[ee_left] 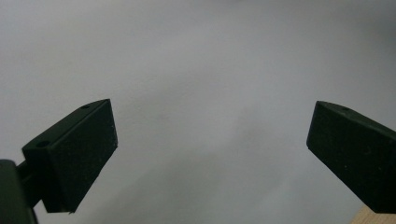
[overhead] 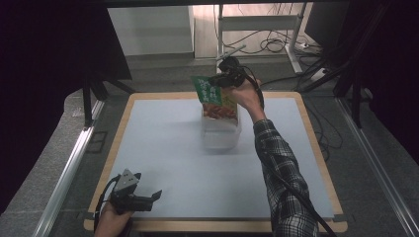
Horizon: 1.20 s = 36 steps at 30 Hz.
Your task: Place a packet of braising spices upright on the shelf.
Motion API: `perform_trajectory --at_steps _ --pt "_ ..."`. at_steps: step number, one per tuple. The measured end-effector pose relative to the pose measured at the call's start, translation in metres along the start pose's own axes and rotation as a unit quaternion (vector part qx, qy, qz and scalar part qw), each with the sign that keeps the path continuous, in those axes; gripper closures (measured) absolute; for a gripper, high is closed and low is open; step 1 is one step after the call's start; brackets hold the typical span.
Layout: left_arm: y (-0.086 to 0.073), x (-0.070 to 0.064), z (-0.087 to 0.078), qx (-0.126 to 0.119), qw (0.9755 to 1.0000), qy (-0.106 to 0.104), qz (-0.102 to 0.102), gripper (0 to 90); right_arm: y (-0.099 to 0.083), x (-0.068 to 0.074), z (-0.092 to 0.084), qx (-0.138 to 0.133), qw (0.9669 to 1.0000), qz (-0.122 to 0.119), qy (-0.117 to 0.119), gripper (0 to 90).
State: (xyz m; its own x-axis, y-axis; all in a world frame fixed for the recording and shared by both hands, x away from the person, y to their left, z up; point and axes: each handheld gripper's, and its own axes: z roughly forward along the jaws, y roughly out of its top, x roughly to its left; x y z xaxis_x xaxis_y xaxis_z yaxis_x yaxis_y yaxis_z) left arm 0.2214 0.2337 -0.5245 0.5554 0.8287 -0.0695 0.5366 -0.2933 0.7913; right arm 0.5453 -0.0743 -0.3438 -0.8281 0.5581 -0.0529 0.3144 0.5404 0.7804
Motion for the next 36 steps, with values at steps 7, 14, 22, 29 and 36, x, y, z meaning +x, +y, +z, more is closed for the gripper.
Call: perform_trajectory --at_steps 7,14,22,29,36 --pt "0.0 0.0 0.0 0.001 1.0 0.001 0.001 1.8 -0.004 -0.005 -0.009 -0.018 0.9998 0.008 -0.007 54.8" --pt "0.0 0.0 0.0 0.0 1.0 0.001 0.0 1.8 -0.005 -0.004 -0.014 -0.022 0.9996 0.015 -0.007 39.8" --pt "0.0 0.0 0.0 0.0 1.0 0.001 -0.001 1.8 -0.008 0.0 -0.018 -0.026 0.9995 0.016 -0.008 25.1" --pt "0.0 0.0 0.0 0.0 1.0 0.001 -0.001 1.8 -0.015 0.003 -0.021 -0.026 0.9995 0.016 0.005 12.1" --pt "0.0 0.0 0.0 0.0 1.0 0.002 -0.001 1.8 -0.02 0.004 -0.025 -0.029 0.9993 0.023 0.012 4.1"
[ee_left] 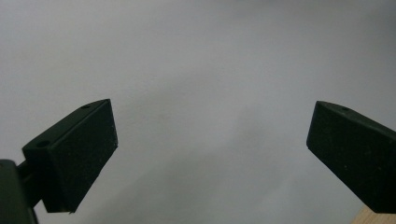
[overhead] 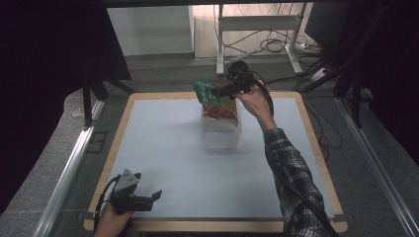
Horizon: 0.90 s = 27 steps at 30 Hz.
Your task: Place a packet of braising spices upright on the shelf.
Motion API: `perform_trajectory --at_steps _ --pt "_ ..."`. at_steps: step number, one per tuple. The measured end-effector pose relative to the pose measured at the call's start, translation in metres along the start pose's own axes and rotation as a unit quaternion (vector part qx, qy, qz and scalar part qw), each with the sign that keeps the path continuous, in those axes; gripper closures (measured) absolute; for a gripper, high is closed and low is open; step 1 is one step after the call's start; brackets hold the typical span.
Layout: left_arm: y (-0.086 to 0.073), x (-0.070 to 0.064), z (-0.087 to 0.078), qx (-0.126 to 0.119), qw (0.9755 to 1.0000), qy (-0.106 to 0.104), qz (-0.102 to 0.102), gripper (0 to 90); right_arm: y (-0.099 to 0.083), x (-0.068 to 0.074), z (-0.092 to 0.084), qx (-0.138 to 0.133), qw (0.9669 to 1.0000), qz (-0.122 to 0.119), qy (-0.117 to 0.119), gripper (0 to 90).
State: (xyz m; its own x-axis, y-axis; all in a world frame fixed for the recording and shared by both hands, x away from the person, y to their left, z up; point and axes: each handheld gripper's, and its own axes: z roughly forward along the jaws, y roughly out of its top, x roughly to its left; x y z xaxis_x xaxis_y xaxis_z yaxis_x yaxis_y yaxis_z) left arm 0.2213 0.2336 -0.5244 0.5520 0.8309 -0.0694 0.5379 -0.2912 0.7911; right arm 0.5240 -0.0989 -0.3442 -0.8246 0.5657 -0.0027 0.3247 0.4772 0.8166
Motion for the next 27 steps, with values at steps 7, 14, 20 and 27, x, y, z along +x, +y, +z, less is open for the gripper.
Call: perform_trajectory --at_steps 7,14,20,27 --pt "0.0 0.0 0.0 0.001 1.0 0.001 0.002 1.8 -0.006 0.005 -0.007 -0.011 0.9999 -0.002 -0.008 0.0" --pt "0.0 -0.001 0.001 0.002 1.0 0.002 0.004 1.9 -0.012 0.008 -0.017 -0.025 0.9996 0.0 -0.014 0.0" --pt "0.0 -0.001 0.001 0.002 1.0 0.002 0.004 1.9 -0.016 0.011 -0.02 -0.019 0.9997 0.0 -0.015 0.0" --pt "0.0 0.0 0.0 0.001 1.0 0.002 0.001 1.9 -0.025 0.015 -0.022 -0.015 0.9996 -0.003 -0.023 0.0"
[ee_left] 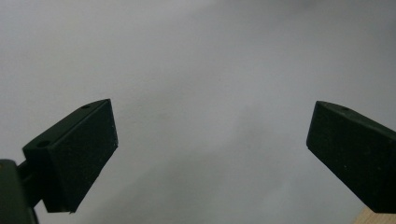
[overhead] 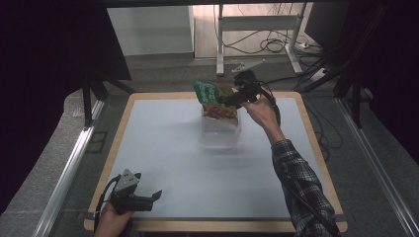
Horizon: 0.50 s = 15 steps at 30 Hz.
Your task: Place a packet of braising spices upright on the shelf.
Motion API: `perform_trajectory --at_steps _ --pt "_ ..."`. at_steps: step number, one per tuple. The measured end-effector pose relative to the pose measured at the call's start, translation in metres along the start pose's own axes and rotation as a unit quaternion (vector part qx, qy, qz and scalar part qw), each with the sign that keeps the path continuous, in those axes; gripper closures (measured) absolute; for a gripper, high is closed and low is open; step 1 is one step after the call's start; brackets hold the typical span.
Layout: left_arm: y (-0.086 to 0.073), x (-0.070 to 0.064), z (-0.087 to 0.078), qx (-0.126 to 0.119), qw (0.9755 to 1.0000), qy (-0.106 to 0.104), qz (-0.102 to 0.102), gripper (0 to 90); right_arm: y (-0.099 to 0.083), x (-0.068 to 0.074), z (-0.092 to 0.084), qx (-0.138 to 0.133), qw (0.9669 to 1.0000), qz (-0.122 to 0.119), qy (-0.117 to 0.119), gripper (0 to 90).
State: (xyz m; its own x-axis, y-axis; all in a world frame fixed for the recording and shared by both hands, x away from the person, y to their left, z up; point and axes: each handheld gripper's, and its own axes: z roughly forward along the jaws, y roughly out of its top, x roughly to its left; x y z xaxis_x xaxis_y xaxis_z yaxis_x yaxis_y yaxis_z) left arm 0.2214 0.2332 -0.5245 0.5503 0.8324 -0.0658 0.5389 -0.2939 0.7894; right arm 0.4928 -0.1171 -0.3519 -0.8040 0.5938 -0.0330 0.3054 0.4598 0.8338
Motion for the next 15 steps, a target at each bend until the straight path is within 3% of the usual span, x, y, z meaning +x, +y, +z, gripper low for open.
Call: perform_trajectory --at_steps 4,15 --pt "0.0 0.0 0.0 0.0 1.0 0.001 0.002 1.9 -0.009 0.001 -0.003 -0.009 0.9998 0.011 0.01 0.0" --pt "0.0 0.0 0.0 0.001 1.0 0.001 0.003 1.9 -0.025 0.004 -0.016 -0.019 0.9997 0.016 0.006 0.0"
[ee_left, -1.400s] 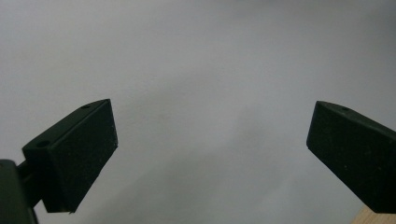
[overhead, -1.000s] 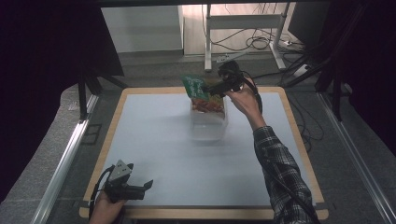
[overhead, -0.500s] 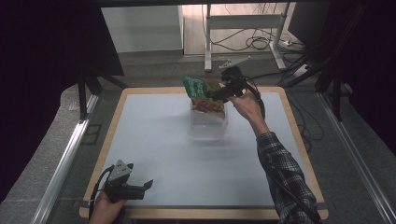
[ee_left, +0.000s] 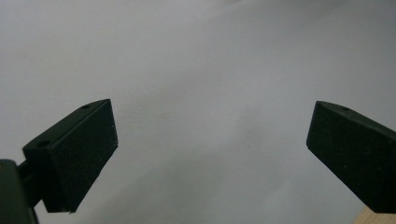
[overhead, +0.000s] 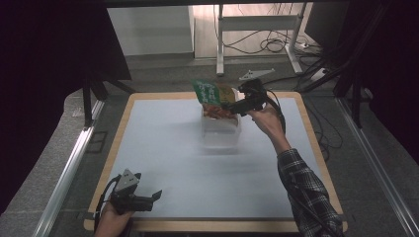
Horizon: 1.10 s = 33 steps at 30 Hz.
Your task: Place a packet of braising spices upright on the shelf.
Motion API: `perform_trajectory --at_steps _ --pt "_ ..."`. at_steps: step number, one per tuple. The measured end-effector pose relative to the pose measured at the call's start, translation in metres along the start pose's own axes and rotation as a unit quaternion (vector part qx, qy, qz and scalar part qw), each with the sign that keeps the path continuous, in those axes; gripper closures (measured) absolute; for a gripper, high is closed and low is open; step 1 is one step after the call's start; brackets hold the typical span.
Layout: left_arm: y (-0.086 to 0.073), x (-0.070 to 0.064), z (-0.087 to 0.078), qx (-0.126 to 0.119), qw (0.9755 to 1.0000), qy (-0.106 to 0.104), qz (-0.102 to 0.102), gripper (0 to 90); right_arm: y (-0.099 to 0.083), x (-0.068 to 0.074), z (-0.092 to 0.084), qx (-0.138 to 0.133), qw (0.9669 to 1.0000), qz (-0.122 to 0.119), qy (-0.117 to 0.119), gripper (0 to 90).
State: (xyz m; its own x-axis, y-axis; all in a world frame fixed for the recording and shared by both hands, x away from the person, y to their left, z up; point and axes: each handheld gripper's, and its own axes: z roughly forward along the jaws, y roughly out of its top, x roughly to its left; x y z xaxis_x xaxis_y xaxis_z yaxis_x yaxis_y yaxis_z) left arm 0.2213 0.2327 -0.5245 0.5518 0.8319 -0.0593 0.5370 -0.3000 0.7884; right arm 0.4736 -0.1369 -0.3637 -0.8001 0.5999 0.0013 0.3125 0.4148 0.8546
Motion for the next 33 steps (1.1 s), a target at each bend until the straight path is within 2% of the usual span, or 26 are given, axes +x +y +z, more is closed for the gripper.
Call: perform_trajectory --at_steps 10,11,20,33 --pt "0.0 -0.001 0.0 0.001 1.0 0.001 0.0 1.9 -0.014 0.003 -0.017 0.005 1.0 0.002 -0.005 0.0" --pt "0.0 -0.001 0.0 0.001 1.0 0.001 0.0 1.9 -0.017 0.005 -0.021 0.009 0.9999 -0.003 -0.011 0.0" --pt "0.0 -0.001 0.0 0.002 1.0 0.001 0.001 1.9 -0.032 0.015 -0.036 0.005 0.9999 -0.005 -0.01 0.0" --pt "0.0 -0.001 0.0 0.002 1.0 0.002 0.003 2.1 -0.061 0.031 -0.047 0.011 0.9999 -0.006 -0.008 0.0"
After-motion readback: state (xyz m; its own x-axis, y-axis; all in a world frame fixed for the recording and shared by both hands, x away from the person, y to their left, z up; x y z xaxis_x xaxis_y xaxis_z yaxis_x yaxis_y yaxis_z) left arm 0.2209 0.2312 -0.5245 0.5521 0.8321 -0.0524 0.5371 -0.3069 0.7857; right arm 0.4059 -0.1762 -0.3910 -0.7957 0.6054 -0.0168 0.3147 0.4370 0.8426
